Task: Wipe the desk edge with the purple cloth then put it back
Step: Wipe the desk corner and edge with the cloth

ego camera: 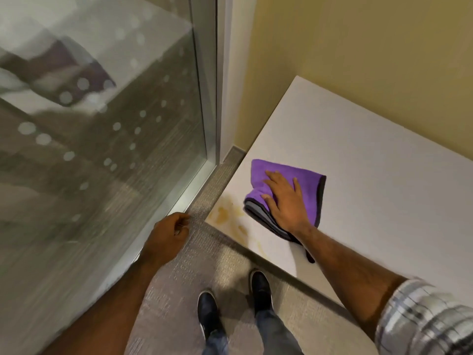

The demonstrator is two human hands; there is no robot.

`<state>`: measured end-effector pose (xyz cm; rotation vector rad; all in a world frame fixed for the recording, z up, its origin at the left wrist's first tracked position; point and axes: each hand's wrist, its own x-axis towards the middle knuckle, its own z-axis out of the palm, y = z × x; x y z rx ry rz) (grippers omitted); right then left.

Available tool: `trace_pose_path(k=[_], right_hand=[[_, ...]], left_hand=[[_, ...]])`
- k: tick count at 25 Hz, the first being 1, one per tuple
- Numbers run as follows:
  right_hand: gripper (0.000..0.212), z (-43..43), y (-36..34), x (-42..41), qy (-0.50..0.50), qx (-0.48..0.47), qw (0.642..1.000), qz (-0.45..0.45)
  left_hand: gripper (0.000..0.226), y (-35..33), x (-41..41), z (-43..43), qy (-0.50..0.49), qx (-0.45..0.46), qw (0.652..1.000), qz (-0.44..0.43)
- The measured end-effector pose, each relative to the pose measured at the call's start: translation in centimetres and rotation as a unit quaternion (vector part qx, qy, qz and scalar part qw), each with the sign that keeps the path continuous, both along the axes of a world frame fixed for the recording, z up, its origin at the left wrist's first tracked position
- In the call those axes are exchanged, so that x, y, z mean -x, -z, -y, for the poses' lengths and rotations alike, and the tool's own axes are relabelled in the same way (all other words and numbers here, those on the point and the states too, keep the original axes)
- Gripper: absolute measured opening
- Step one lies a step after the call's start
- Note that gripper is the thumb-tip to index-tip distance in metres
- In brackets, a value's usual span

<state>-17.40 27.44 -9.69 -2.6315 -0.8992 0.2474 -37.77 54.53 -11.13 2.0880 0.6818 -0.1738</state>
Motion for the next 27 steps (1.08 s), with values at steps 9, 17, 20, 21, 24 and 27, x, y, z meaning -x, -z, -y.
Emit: trace_pose_path(k=[9, 17, 20, 21, 24, 27], right_hand=[[0.057, -8.5, -0.7, -7.8, 0.111, -0.001, 0.994, 0.003], [0.035, -3.4, 0.2, -3.4, -0.012, -0.149, 0.989, 0.008], [0.061, -5.2, 0.1, -6.1, 0.049, 0.002, 0.999, 0.016], [0.067, -6.8, -0.1, -7.3, 0.052, 0.028, 0.998, 0.014], [0.053, -11.4, -0.6, -9.8, -0.016, 0.062, 0.998, 0.022], [0.037, -13.0, -1.3, -8.9, -0.121, 0.117, 0.986, 0.022]], left_hand=[[0.024, 0.8, 0.2, -0.5, 0.007, -0.011, 1.0, 0.0], [0.017, -0.1, 0.2, 0.2, -0.04, -0.019, 0.998, 0.034], [0.02, 0.4, 0.4, 0.0, -0.032, -0.022, 0.999, 0.03], [0.021, 0.6, 0.5, -0.1, -0.033, -0.02, 0.999, 0.03], [0.02, 1.5, 1.1, -0.1, -0.039, -0.011, 0.999, 0.032], [0.019, 1.7, 2.0, 0.2, -0.043, 0.011, 0.999, 0.026]])
